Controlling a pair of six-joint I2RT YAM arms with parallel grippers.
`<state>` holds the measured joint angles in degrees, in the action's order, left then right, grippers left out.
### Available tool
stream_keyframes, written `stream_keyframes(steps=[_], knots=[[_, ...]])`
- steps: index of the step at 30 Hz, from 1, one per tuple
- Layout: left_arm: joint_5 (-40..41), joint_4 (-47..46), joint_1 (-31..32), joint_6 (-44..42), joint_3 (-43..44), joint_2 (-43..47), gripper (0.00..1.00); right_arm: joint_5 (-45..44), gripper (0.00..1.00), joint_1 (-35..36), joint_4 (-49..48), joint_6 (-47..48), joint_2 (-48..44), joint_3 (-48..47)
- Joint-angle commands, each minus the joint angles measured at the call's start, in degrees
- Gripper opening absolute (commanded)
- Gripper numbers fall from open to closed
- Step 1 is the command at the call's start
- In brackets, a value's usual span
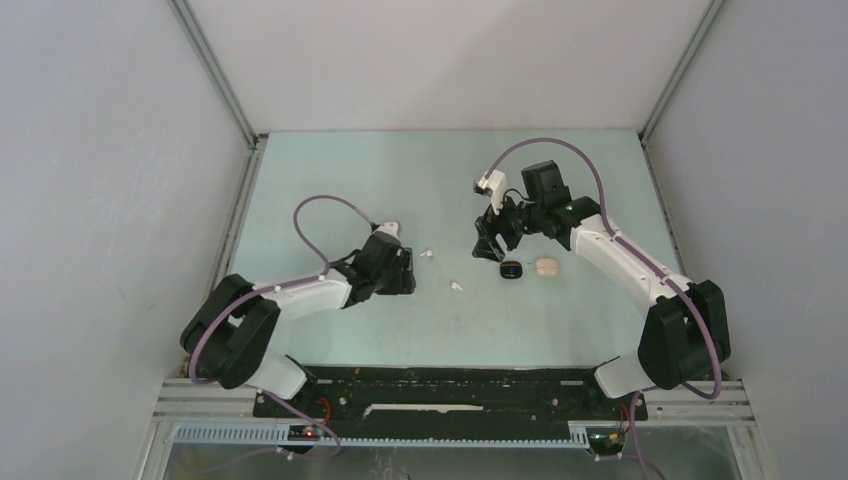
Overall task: Insert the wireless bluetooth earbuds into the charging case
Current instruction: Move the charging case to the center of the board, then pick up the charging case from the center of the board.
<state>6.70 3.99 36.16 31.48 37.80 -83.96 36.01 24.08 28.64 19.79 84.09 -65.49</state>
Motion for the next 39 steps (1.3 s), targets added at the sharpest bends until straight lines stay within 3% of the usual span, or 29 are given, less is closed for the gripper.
stream_keyframes(steps=[1, 7, 13, 16, 22, 30, 39], knots=[[-1.8, -0.6, 2.6, 1.0, 1.1, 2.0, 0.65, 1.1, 0.73, -0.1, -0.3, 0.0, -0.5, -0.1], [-6.2, 0.8, 3.8, 2.2, 5.6, -2.1, 0.64, 1.0, 0.73, -0.1, 0.1, 0.0, -0.4, -0.1], [-5.1, 1.5, 5.1, 3.4, 4.2, 1.7, 0.64, 1.4, 0.73, -0.3, 0.4, 0.4, 0.4, -0.1], [-1.1, 4.3, 5.6, 4.0, 3.2, 8.4, 0.63, 1.9, 0.72, 0.0, 0.4, 0.3, 1.5, -0.1], [14.5, 12.4, 6.1, 5.5, -0.2, 28.1, 0.64, 0.9, 0.71, 4.3, -2.0, 1.6, 5.1, -0.2], [17.2, 11.7, 6.1, 7.4, -9.9, 48.8, 0.66, -6.9, 0.72, 16.9, -4.9, 9.4, 12.8, -3.5], [22.3, 15.3, 6.1, 7.3, -12.2, 62.0, 0.67, -8.4, 0.72, 19.3, -1.7, 11.2, 28.8, -19.3]])
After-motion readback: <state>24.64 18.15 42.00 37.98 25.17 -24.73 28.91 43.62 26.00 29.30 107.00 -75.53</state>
